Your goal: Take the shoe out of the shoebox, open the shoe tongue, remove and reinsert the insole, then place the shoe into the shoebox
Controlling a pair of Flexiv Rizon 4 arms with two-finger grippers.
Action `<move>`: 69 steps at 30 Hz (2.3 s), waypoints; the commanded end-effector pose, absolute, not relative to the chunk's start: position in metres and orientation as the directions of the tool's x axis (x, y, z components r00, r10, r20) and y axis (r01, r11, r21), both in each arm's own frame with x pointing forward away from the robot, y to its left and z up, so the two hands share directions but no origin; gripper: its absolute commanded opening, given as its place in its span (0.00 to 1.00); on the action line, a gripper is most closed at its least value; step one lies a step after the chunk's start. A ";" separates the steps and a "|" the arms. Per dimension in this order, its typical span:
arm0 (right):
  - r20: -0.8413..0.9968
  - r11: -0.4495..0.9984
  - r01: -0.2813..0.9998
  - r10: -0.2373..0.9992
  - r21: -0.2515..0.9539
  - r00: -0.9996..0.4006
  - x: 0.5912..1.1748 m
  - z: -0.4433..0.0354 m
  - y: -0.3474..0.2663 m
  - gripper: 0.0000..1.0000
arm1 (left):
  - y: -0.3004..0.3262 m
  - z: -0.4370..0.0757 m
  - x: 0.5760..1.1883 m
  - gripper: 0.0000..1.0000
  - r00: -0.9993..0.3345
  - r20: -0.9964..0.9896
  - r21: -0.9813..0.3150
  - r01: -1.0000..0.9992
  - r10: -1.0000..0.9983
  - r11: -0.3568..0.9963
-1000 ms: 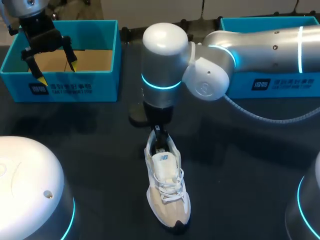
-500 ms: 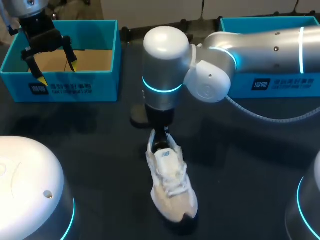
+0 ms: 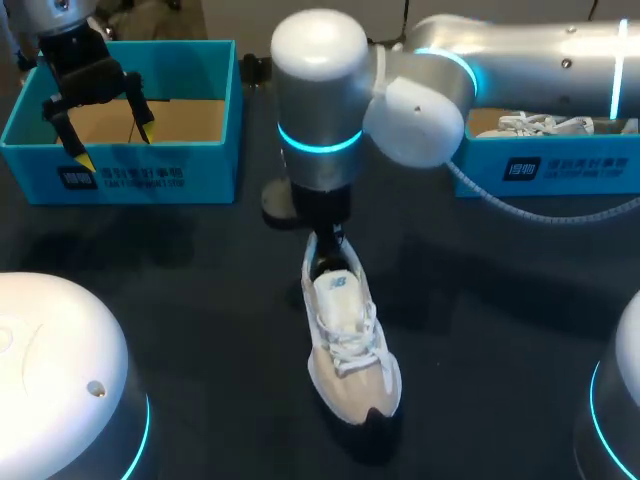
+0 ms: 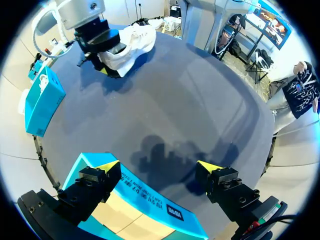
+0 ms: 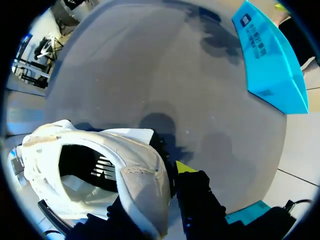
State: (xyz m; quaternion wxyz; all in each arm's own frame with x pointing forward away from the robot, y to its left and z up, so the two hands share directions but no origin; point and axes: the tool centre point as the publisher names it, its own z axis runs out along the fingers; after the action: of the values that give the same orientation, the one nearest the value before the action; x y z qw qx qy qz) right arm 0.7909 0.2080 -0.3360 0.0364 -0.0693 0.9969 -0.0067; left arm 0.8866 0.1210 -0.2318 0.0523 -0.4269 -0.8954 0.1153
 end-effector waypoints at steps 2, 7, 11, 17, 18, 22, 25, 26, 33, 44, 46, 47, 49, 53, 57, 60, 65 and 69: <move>-0.097 0.990 -0.130 -0.134 -0.044 -0.986 0.797 -0.286 0.188 0.00 | 0.121 -0.231 0.887 1.00 -0.629 -0.002 -0.249 0.753 0.777 0.609; -0.107 0.991 -0.117 -0.124 -0.068 -0.986 0.814 -0.249 0.164 0.00 | 0.121 -0.231 0.887 1.00 -0.629 -0.002 -0.249 0.753 0.777 0.609; -0.112 0.991 -0.120 -0.127 -0.068 -0.986 0.830 -0.217 0.151 0.00 | 0.121 -0.231 0.887 1.00 -0.629 -0.002 -0.249 0.753 0.777 0.609; -0.112 0.991 -0.120 -0.127 -0.068 -0.986 0.830 -0.217 0.151 0.00 | 0.121 -0.231 0.887 1.00 -0.629 -0.002 -0.249 0.753 0.777 0.609; -0.112 0.991 -0.120 -0.127 -0.068 -0.986 0.830 -0.217 0.151 0.00 | 0.121 -0.231 0.887 1.00 -0.629 -0.002 -0.249 0.753 0.777 0.609; -0.112 0.991 -0.120 -0.127 -0.068 -0.986 0.830 -0.217 0.151 0.00 | 0.121 -0.231 0.887 1.00 -0.629 -0.002 -0.249 0.753 0.777 0.609; -0.112 0.991 -0.120 -0.127 -0.068 -0.986 0.830 -0.217 0.151 0.00 | 0.121 -0.231 0.887 1.00 -0.629 -0.002 -0.249 0.753 0.777 0.609; -0.112 0.991 -0.120 -0.127 -0.068 -0.986 0.830 -0.217 0.151 0.00 | 0.121 -0.231 0.887 1.00 -0.629 -0.002 -0.249 0.753 0.777 0.609; -0.169 0.987 -0.097 -0.118 -0.130 -0.979 0.882 -0.179 0.089 0.00 | 0.121 -0.231 0.887 1.00 -0.629 -0.002 -0.249 0.753 0.777 0.609; -0.186 0.967 -0.207 -0.234 -0.150 -0.954 0.966 -0.138 0.032 0.00 | 0.121 -0.231 0.887 1.00 -0.629 -0.002 -0.249 0.753 0.777 0.609; -0.194 0.962 -0.227 -0.254 -0.149 -0.948 0.982 -0.134 0.024 0.00 | 0.121 -0.231 0.887 1.00 -0.629 -0.002 -0.249 0.753 0.777 0.609; -0.190 0.963 -0.221 -0.248 -0.154 -0.950 0.989 -0.132 0.018 0.00 | 0.121 -0.231 0.887 1.00 -0.629 -0.002 -0.249 0.753 0.777 0.609; -0.210 0.963 -0.235 -0.259 -0.133 -0.943 1.005 -0.129 0.007 0.00 | 0.121 -0.231 0.887 1.00 -0.629 -0.002 -0.249 0.753 0.777 0.609; -0.199 0.959 -0.238 -0.266 -0.153 -0.943 1.041 -0.125 -0.013 0.00 | 0.121 -0.231 0.887 1.00 -0.629 -0.002 -0.249 0.753 0.777 0.609; -0.238 0.955 -0.261 -0.289 -0.141 -0.927 1.076 -0.123 -0.033 0.00 | 0.121 -0.231 0.887 1.00 -0.629 -0.002 -0.249 0.753 0.777 0.609; -0.229 0.955 -0.251 -0.283 -0.161 -0.931 1.101 -0.124 -0.043 0.00 | 0.121 -0.231 0.887 1.00 -0.629 -0.002 -0.249 0.753 0.777 0.609; -0.239 0.956 -0.243 -0.277 -0.165 -0.931 1.130 -0.127 -0.062 0.00 | 0.121 -0.231 0.887 1.00 -0.629 -0.002 -0.249 0.753 0.777 0.609; -0.245 0.956 -0.244 -0.279 -0.163 -0.928 1.146 -0.129 -0.080 0.00 | 0.121 -0.231 0.887 1.00 -0.629 -0.002 -0.249 0.753 0.777 0.609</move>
State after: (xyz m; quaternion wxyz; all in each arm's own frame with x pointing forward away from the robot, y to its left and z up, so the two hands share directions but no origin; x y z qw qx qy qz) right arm 1.1310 -0.0710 -0.1282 0.1472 -0.1311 0.9780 -0.0679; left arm 0.8866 0.1210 -0.2318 0.0523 -0.4269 -0.8954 0.1153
